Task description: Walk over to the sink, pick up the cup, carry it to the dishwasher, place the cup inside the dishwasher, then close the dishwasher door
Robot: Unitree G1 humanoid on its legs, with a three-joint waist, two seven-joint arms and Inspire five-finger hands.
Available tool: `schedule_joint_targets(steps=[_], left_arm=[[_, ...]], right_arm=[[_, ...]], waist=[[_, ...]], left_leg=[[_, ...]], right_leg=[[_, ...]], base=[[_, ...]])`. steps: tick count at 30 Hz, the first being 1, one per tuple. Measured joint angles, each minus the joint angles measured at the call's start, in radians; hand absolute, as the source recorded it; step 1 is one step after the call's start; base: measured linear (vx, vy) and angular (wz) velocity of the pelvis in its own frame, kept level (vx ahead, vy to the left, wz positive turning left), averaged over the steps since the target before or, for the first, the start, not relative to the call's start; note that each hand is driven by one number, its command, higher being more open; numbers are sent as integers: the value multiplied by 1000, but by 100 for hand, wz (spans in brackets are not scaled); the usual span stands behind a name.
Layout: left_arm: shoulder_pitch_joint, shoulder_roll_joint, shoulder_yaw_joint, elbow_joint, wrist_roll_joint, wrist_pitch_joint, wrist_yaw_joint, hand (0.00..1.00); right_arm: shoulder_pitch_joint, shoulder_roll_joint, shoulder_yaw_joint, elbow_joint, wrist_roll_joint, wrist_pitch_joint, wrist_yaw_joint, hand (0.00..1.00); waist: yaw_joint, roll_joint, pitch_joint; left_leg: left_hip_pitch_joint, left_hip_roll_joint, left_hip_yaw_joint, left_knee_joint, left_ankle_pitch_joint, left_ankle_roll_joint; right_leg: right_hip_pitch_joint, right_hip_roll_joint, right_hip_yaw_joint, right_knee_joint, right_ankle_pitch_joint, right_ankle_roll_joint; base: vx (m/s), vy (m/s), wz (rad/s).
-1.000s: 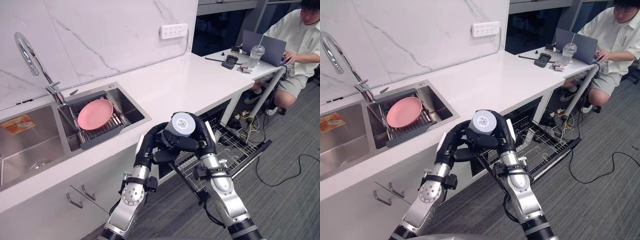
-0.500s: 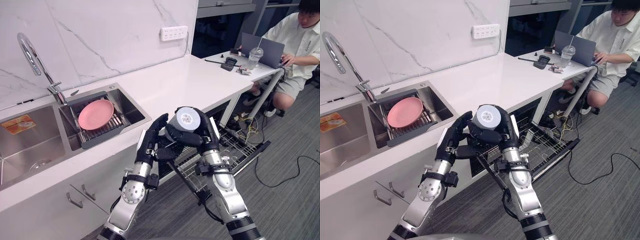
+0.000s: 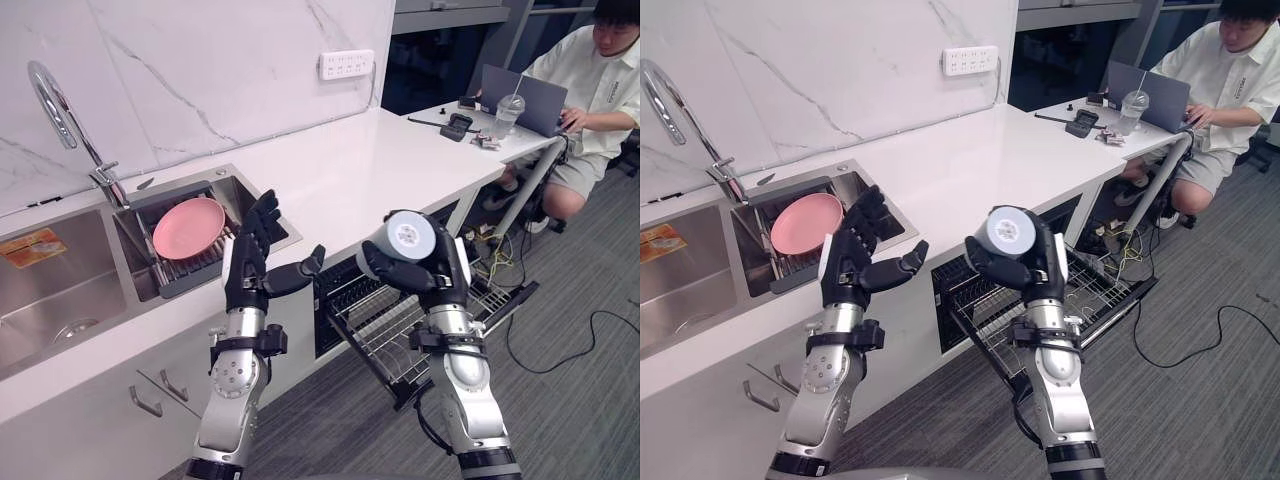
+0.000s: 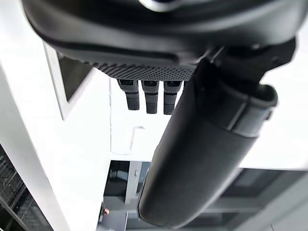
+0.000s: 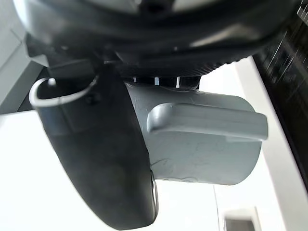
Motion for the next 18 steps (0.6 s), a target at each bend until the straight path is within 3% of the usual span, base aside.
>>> schedule_joint_targets(steps=[7,18], left_arm=[[129,-4,-30,25,-18,1,-79,90],[283,9,-16,255,-14,9,-168,90]], right_arm=[[86,1,-39,-16,-18,2,-2,30],[191,1,-62,56,-59,10,-4,30]], waist=[[-1,2,7],[3,3,34]], left_leg=[[1,0,7,-4,0,0],[5,0,10,-9,-1,-1]], right_leg=[[-3,0,6,0,-1,2],[-2,-1,8,1,-4,7]], base=[[2,-1,-2],[0,0,0]])
